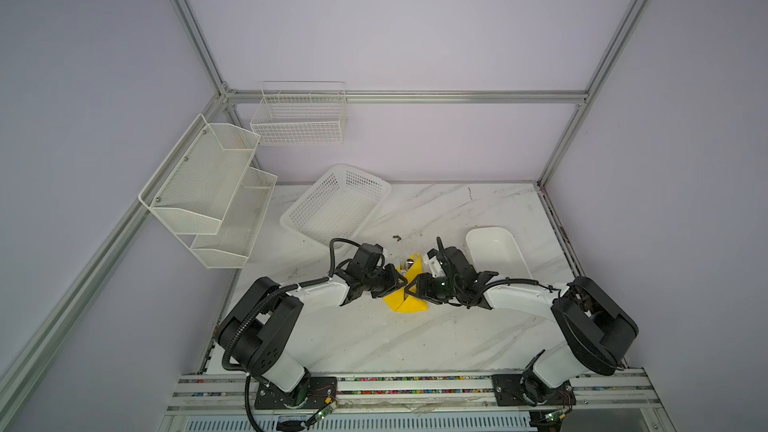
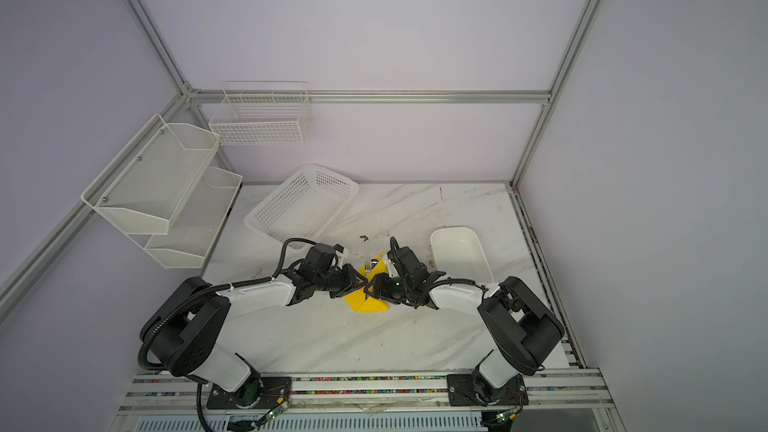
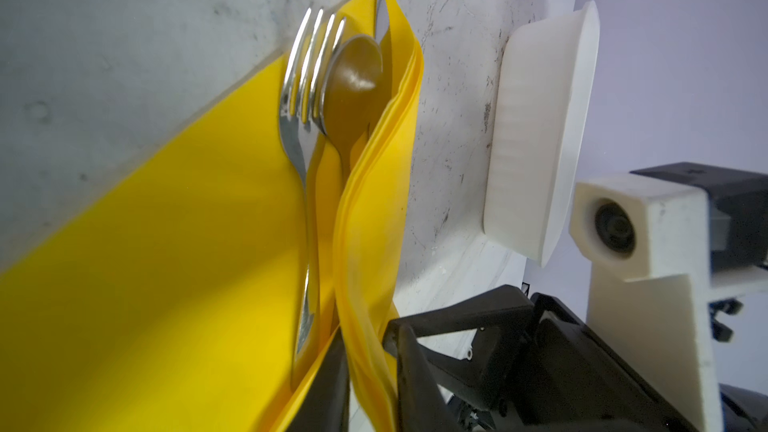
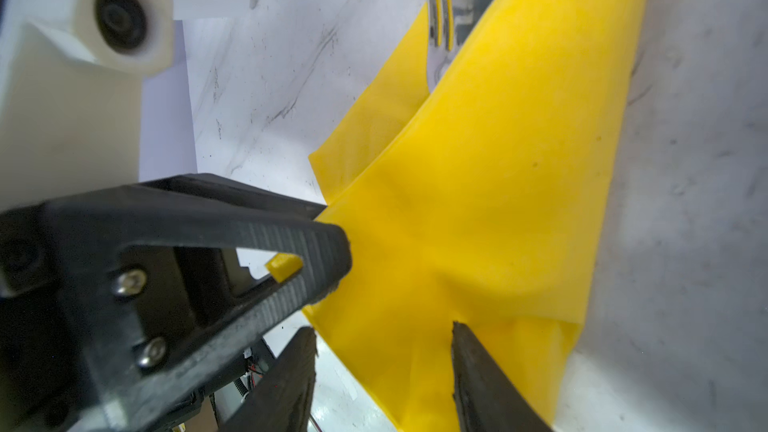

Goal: Place the utensils on the paper napkin and roll it up

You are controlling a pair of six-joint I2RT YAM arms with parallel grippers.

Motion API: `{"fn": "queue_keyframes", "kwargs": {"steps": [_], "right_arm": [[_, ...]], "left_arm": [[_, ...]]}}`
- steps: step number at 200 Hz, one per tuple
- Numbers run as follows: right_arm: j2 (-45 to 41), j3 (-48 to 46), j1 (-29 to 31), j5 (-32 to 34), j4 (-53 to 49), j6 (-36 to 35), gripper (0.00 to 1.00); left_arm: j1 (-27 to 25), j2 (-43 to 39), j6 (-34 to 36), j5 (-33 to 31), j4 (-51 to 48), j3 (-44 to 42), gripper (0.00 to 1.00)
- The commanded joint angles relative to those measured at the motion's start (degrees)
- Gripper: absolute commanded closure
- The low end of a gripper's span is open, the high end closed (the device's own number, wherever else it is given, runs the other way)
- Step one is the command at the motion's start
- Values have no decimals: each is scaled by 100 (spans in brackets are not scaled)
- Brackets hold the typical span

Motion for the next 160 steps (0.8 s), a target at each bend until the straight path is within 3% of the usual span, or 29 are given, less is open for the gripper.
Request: {"fn": "queue_keyframes", "kwargs": {"steps": [1, 29, 69, 95, 160], "right_arm": [[-202, -84, 32, 116, -108, 24, 46], [-522, -191, 23, 477, -400, 167, 49], [-886, -514, 6, 678, -498, 370, 75], [-806, -550, 6, 558, -650, 233, 85], [-663, -752, 6, 336, -527, 215, 89]], "left_arm": [[43, -40, 167, -17, 3, -45, 84], [43, 37, 213, 40, 61, -3, 84], [36, 91, 275, 150, 83, 32, 87], [34, 94, 303, 242, 152, 34, 87], [41, 119, 317, 280, 181, 47, 87]]}}
